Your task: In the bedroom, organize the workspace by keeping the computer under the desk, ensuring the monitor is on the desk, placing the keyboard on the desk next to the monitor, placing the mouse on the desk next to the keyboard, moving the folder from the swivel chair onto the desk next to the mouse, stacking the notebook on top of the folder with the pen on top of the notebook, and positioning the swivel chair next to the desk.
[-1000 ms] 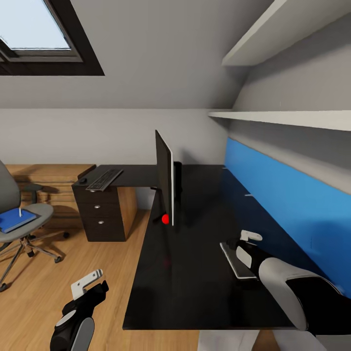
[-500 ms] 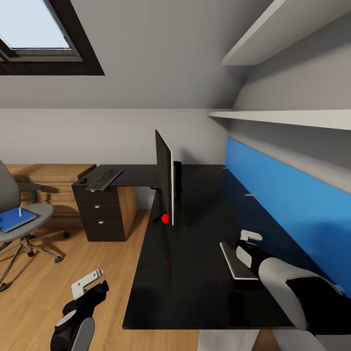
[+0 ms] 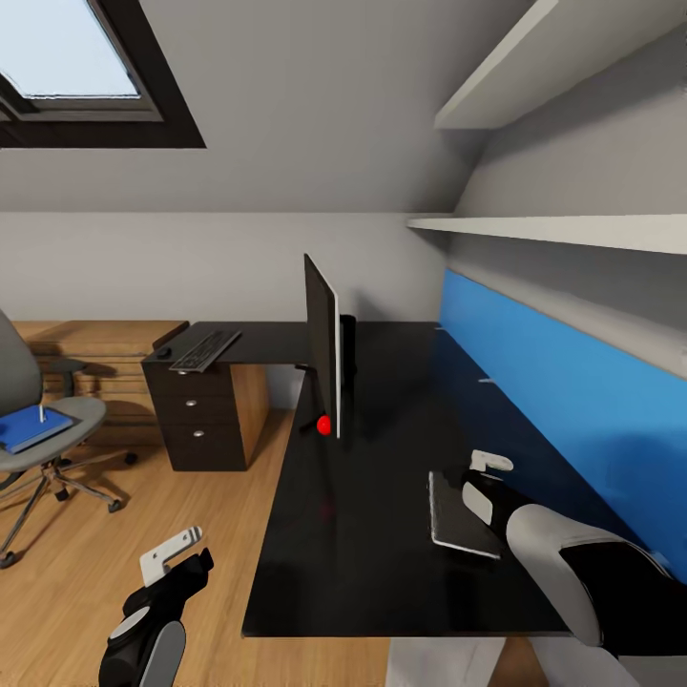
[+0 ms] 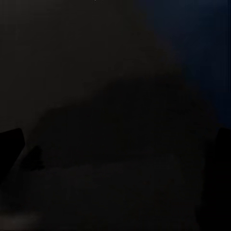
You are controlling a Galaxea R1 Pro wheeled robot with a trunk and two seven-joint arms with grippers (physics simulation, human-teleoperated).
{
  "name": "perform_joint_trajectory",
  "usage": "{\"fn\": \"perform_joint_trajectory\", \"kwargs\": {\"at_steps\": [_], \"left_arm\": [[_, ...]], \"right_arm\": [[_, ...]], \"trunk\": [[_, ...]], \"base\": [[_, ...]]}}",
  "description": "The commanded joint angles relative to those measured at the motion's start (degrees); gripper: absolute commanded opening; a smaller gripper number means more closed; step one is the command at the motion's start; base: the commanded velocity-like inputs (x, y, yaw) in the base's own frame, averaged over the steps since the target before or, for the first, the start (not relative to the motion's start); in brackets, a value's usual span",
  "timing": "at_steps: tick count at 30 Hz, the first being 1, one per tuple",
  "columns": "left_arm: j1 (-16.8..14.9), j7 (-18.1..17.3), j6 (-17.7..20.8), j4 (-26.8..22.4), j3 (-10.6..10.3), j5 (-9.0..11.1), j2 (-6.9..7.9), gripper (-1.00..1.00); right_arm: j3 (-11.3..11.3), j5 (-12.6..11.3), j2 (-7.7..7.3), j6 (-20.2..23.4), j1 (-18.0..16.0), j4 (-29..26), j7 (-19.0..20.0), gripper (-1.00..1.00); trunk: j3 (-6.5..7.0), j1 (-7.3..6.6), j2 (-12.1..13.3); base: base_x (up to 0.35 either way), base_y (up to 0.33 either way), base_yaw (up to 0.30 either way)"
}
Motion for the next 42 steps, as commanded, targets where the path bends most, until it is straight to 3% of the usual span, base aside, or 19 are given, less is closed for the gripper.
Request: {"fn": "perform_joint_trajectory", "kwargs": {"at_steps": [1, 42], "left_arm": [[-0.04, 0.34, 0.15, -0.09, 0.04, 0.52, -0.03, 1.00], [-0.03, 0.32, 0.14, -0.09, -0.13, 0.52, -0.03, 1.00]], "right_arm": [[-0.01, -1.02, -0.01, 0.21, 0.02, 0.59, -0.21, 1.00], [-0.10, -1.12, -0.09, -1.06, 0.02, 0.44, -0.07, 1.00]], "trunk": [[-0.07, -0.02, -0.03], [-0.07, -0.02, -0.03]], "base": [[-0.176, 0.000, 0.000], [-0.108, 0.000, 0.000]]}}
